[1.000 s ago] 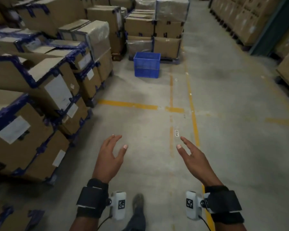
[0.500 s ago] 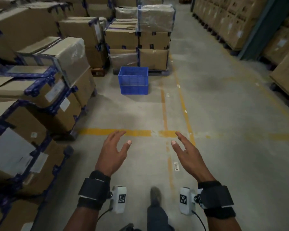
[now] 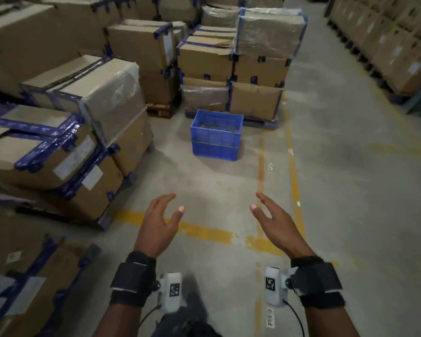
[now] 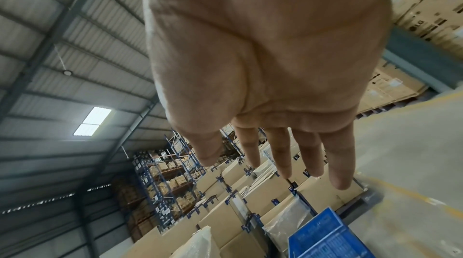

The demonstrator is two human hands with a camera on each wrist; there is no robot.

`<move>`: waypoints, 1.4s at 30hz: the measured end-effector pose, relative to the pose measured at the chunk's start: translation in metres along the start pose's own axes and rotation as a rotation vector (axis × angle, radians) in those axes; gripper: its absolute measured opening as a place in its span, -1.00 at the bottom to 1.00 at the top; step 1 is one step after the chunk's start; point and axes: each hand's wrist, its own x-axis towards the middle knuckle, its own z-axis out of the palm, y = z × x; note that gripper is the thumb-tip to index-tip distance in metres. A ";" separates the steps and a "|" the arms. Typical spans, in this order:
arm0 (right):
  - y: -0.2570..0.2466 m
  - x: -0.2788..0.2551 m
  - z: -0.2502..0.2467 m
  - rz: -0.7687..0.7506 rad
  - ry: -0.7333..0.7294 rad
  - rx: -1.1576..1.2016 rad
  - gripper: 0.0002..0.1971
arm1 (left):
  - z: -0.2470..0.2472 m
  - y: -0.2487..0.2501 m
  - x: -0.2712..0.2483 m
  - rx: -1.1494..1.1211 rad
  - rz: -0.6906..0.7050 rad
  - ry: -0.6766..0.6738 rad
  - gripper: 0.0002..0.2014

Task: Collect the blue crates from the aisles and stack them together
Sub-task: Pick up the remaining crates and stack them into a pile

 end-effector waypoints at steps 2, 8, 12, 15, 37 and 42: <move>-0.004 0.062 0.002 -0.004 -0.008 -0.025 -0.41 | 0.012 -0.021 0.058 -0.002 -0.004 -0.006 -0.53; -0.029 0.240 -0.002 0.068 0.031 0.008 -0.42 | 0.031 -0.060 0.249 0.019 -0.036 -0.063 -0.58; -0.049 0.338 -0.010 0.129 0.085 0.042 -0.43 | 0.036 -0.053 0.375 0.067 0.016 -0.115 -0.59; -0.059 0.406 -0.015 0.141 0.091 0.076 -0.45 | 0.043 -0.043 0.462 0.055 0.048 -0.138 -0.59; -0.070 1.016 -0.055 0.282 -0.265 -0.116 -0.38 | 0.203 -0.140 0.977 0.064 -0.304 -0.238 -0.55; -0.045 1.151 -0.039 0.349 -0.342 -0.166 -0.44 | 0.248 -0.206 1.120 0.216 -0.310 -0.478 -0.53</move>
